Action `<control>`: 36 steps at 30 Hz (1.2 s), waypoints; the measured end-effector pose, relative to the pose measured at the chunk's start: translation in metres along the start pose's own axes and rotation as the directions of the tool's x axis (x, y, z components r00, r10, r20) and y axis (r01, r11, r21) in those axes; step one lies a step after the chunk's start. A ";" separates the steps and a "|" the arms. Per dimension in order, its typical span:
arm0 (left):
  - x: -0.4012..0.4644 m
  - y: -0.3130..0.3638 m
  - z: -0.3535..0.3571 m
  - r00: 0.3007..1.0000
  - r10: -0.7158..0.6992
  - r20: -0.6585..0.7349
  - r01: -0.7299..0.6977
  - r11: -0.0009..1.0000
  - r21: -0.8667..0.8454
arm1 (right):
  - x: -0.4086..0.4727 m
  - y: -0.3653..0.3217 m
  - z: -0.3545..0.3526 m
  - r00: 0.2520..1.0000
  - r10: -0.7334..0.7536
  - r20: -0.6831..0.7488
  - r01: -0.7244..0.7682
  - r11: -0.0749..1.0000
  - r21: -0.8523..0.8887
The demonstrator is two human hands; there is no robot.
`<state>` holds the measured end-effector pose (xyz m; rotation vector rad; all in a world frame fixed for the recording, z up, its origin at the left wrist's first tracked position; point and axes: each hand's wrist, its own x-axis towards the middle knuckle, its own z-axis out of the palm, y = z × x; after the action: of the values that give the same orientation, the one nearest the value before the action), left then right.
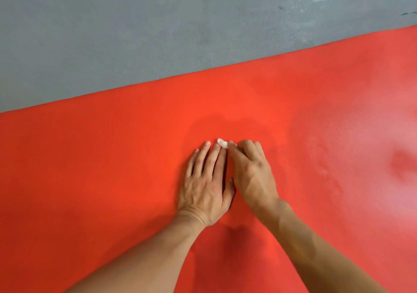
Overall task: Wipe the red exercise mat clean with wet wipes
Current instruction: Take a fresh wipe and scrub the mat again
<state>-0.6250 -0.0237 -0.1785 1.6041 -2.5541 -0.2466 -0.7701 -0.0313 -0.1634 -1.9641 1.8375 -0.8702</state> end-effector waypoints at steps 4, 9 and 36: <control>0.000 0.000 0.000 1.000 0.005 0.021 -0.005 1.000 0.008 | 0.024 0.059 -0.029 0.990 0.088 -0.108 -0.099 0.990 -0.104; -0.001 -0.001 0.000 1.000 0.006 0.017 -0.006 1.000 0.010 | 0.027 0.024 -0.002 0.914 0.330 -0.237 -0.338 0.941 0.006; 0.045 -0.075 -0.019 0.993 -0.113 -0.026 0.114 0.993 0.036 | 0.036 0.012 0.024 0.992 0.107 0.073 -0.088 0.969 -0.233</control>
<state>-0.5748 -0.0982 -0.1738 1.7567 -2.4676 -0.1901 -0.7648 -0.0727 -0.1816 -1.9877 2.0428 -0.5575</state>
